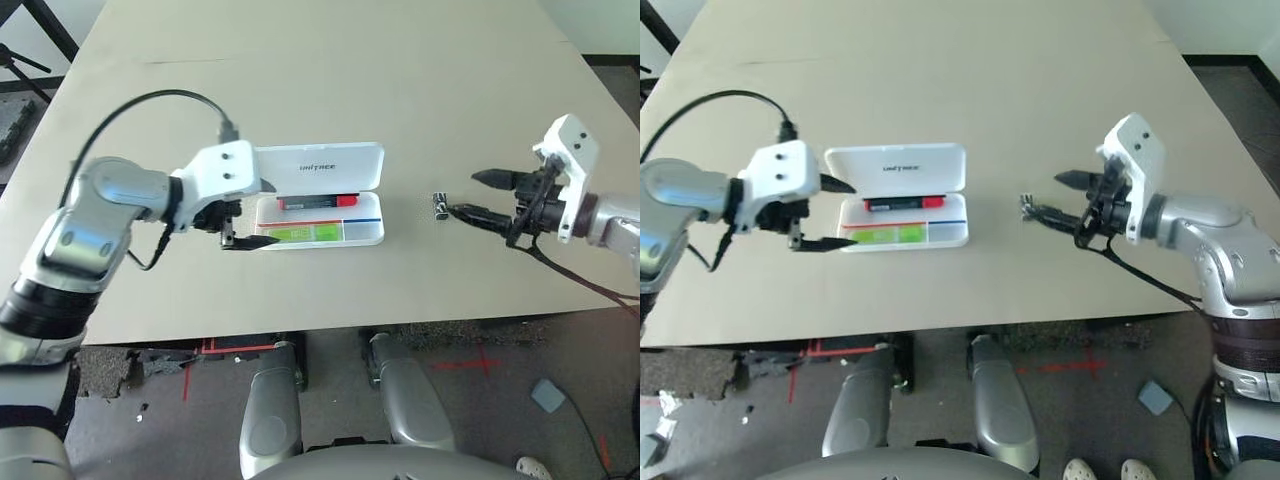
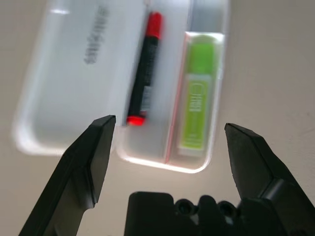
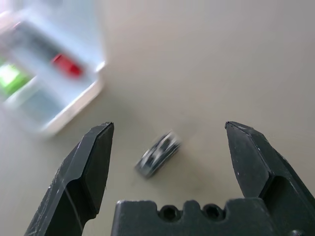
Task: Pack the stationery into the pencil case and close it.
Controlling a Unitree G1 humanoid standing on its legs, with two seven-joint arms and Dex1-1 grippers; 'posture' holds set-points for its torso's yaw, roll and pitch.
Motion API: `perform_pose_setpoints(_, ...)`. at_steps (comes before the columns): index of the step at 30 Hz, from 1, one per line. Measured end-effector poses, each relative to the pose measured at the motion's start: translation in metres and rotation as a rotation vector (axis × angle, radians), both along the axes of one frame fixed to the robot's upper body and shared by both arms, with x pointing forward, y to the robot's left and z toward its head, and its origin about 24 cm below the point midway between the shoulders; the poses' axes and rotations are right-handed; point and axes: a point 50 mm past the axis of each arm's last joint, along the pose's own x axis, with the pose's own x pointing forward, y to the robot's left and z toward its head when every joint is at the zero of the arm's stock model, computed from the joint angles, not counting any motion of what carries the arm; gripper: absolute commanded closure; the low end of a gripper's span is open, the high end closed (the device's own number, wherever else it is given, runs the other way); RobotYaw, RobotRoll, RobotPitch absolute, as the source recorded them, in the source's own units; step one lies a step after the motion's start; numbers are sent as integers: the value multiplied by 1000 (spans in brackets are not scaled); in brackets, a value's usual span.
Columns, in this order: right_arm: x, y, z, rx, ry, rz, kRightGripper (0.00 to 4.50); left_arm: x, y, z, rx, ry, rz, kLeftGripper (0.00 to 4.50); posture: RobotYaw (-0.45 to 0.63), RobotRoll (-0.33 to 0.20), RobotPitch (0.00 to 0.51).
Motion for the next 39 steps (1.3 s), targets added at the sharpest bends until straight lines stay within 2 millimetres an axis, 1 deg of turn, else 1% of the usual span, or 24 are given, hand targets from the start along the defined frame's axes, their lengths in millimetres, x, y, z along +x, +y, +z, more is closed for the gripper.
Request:
perform_pose_setpoints(4, 8, 5, 1, 36, 15, -190, 0, -1, 4, 9, -31, -45, 28, 16, -133, 0, 291)
perform_pose_setpoints(7, 9, 14, -1, 53, 37, -244, 0, -1, 8, 12, -47, -62, 44, 16, -132, 0, 291)
perform_pose_setpoints(11, 8, 27, -8, 46, 78, -251, 0, 1, 12, 12, -55, -62, 61, 16, -123, 0, 291)
perform_pose_setpoints(16, 7, 37, -15, 26, 121, -256, 0, 0, 13, 14, -54, -66, 61, 16, -114, 0, 296)
perform_pose_setpoints(18, 7, 39, -18, 24, 134, -261, 0, 0, 14, 14, -55, -67, 61, 16, -108, 0, 298)
perform_pose_setpoints(20, 5, 40, -25, 29, 154, -264, 0, 0, 14, 15, -56, -68, 63, 16, -102, 0, 299)
perform_pose_setpoints(23, 2, 47, -41, 23, 199, -257, 0, -1, 15, 15, -57, -68, 67, 16, -96, 0, 300)
perform_pose_setpoints(31, 1, 51, -44, 12, 198, -254, 0, -5, 12, 10, -52, -52, 58, 16, -85, 0, 307)
perform_pose_setpoints(39, -5, 55, -45, -78, 187, -219, 0, -5, 12, 10, -57, -51, 66, 16, -85, 0, 315)
